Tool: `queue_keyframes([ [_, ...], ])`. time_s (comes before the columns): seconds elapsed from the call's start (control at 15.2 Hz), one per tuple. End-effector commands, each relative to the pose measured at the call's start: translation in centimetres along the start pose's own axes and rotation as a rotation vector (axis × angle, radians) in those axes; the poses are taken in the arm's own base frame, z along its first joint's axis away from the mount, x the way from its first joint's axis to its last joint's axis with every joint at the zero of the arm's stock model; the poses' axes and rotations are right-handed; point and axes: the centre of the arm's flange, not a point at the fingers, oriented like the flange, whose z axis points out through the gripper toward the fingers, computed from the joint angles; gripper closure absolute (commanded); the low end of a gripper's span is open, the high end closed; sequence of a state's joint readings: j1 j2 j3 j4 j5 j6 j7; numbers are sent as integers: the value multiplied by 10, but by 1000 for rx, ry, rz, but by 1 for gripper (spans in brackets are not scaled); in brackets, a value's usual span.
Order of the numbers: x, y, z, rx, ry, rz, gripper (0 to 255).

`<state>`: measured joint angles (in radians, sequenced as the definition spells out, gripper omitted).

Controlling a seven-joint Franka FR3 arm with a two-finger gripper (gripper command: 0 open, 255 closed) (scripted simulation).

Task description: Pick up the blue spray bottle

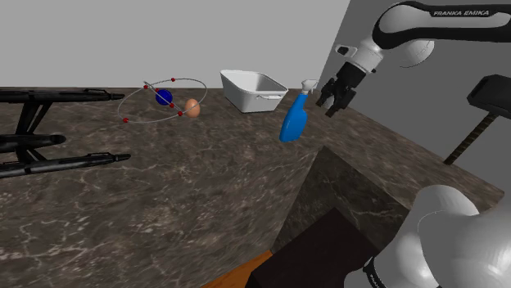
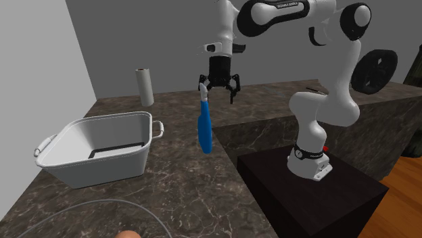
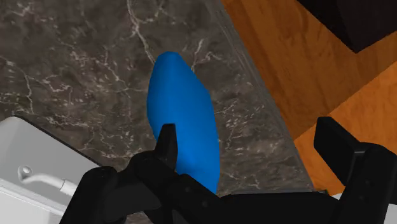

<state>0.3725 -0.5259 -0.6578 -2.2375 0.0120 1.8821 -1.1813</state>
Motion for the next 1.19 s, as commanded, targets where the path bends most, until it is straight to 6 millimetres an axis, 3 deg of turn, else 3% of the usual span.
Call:
queue_keyframes([
  [0.0, 6, 33, 8, 52, 47, -199, 0],
  [0.2, 25, 76, 24, 137, 119, -462, 0],
  [0.73, 14, 81, 63, 142, 123, -479, 0],
  [0.86, 14, 81, 63, 142, 123, -479, 0],
  [0.92, 14, 81, 62, 142, 123, -479, 255],
  [1.12, 14, 81, 62, 142, 123, -479, 255],
])
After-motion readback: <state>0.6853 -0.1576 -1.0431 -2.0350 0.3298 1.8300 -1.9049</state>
